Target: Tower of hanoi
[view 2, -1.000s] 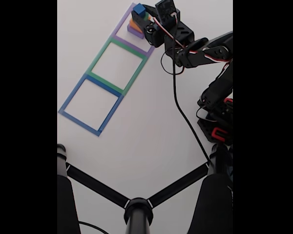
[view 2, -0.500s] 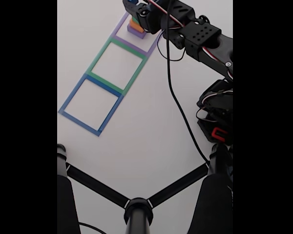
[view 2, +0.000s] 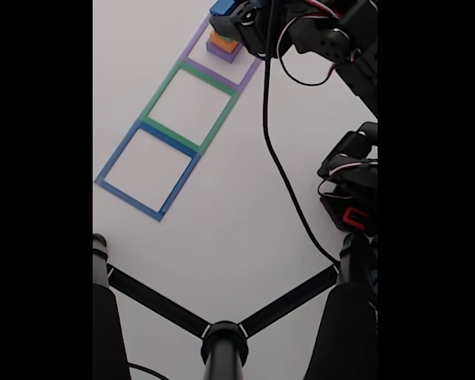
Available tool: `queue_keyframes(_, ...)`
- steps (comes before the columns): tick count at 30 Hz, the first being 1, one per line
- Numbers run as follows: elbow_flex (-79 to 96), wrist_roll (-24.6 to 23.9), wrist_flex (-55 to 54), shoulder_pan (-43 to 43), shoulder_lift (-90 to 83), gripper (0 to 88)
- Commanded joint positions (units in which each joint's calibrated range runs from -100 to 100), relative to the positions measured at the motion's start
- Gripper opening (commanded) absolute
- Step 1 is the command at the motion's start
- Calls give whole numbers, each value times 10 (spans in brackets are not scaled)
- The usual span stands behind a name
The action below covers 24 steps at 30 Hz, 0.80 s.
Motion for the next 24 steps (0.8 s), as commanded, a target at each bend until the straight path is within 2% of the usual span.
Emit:
queue_keyframes(1,-67,0,49,0,-44,14)
queue_keyframes(9,-85,0,87,-6,-76,14)
queue_keyframes(15,-9,0,69,-42,-88,14)
queue_keyframes(20,127,0,-47,-72,-91,14)
queue_keyframes(24,288,0,-231,-89,-84,14)
